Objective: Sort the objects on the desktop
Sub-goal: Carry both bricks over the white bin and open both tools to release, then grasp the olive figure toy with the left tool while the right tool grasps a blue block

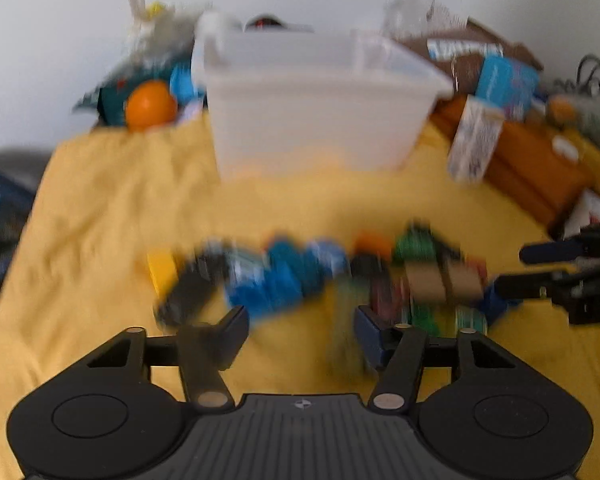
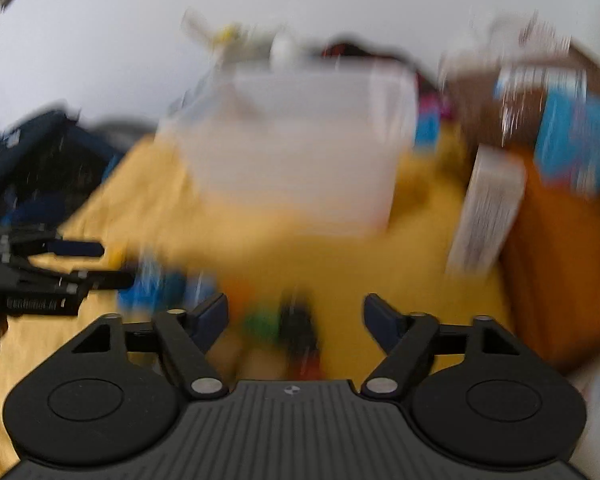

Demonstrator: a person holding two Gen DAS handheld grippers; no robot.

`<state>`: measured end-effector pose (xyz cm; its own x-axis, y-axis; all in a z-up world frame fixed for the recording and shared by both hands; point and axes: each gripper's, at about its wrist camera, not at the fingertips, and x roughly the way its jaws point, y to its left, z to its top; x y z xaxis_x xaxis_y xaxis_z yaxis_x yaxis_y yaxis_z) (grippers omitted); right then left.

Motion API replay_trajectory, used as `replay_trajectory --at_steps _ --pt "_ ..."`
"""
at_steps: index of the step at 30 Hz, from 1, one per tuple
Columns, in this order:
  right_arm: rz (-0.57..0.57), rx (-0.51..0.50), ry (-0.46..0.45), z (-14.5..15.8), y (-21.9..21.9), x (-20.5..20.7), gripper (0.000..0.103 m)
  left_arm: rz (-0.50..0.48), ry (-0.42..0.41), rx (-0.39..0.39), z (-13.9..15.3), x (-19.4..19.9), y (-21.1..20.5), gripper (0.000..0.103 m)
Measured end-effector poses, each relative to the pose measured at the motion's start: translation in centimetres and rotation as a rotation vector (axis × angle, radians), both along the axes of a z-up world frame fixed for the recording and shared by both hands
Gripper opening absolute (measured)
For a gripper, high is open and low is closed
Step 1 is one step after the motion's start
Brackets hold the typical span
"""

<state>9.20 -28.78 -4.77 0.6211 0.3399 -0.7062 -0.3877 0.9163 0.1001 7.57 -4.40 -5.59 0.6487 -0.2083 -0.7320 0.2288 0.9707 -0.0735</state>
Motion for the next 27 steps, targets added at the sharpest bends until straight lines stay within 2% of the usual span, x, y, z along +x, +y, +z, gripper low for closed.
replay_trajectory --at_steps 2,5,7,9,13,17,19,21,23,27 --pt "0.012 -0.007 0.048 -2.1 0.2 -2.0 0.062 -0.009 0.027 -0.009 -1.1 -0.6 -0.4 0.056" --pt "0.036 -0.054 0.036 -3.8 0.8 -3.6 0.062 -0.030 0.016 0.001 -1.5 -0.7 -0.9 0.054" --pt "0.039 -0.064 0.018 -3.9 0.9 -3.4 0.062 -0.031 0.005 -0.002 -1.4 -0.3 -1.2 0.054" --pt "0.045 -0.060 -0.002 -3.7 0.9 -2.8 0.061 -0.030 0.004 -0.002 -1.6 0.0 -1.4 0.049" --pt "0.062 -0.095 -0.038 -3.8 0.9 -2.5 0.048 -0.047 0.013 0.013 -2.0 0.9 -1.8 0.046" --pt "0.059 -0.108 -0.019 -4.5 0.7 -2.5 0.048 -0.045 0.053 0.000 -2.6 1.5 -2.0 0.044" --pt "0.069 -0.112 -0.013 -4.9 0.8 -2.4 0.048 -0.060 0.040 0.010 -2.7 1.5 -2.3 0.044" --pt "0.086 -0.114 -0.024 -5.0 1.0 -2.4 0.048 -0.075 0.036 0.024 -2.7 1.4 -2.5 0.039" --pt "0.105 -0.127 -0.033 -5.0 1.4 -2.2 0.040 -0.086 0.028 0.029 -2.7 1.3 -2.6 0.038" --pt "0.128 -0.123 -0.020 -4.8 1.5 -2.2 0.036 -0.092 0.017 0.015 -2.4 1.1 -2.4 0.038"
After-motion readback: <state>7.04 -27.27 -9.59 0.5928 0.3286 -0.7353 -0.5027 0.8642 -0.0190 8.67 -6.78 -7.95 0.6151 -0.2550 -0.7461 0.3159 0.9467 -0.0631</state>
